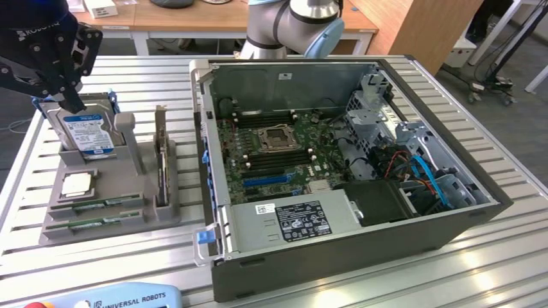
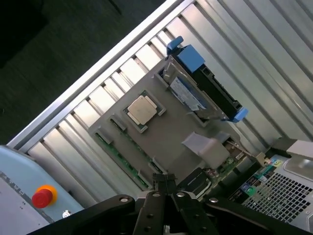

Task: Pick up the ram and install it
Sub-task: 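Pick up the ram and move it above insertion slot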

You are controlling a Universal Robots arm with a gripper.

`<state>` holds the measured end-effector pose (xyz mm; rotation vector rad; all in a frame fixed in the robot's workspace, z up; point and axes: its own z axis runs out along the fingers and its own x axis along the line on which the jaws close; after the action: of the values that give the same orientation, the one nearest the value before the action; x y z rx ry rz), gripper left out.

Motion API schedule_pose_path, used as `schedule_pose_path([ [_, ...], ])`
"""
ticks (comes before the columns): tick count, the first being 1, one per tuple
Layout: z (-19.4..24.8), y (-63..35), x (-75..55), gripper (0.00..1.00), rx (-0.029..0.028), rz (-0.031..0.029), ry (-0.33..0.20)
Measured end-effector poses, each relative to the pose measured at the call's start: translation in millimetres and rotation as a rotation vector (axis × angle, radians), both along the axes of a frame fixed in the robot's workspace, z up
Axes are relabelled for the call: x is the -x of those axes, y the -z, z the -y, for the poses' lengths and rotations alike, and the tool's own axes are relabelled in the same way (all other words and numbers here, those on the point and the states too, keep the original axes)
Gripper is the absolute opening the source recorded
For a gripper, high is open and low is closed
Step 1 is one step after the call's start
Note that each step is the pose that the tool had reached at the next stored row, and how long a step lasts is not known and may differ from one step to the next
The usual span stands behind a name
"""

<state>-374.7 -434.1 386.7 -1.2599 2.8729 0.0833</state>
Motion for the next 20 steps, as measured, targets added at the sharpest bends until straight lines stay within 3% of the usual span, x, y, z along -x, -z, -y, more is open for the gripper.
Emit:
schedule_pose_path([
  [20,0.0,3.7,0.0,0.1,-0.0001,0.0,-0.364],
])
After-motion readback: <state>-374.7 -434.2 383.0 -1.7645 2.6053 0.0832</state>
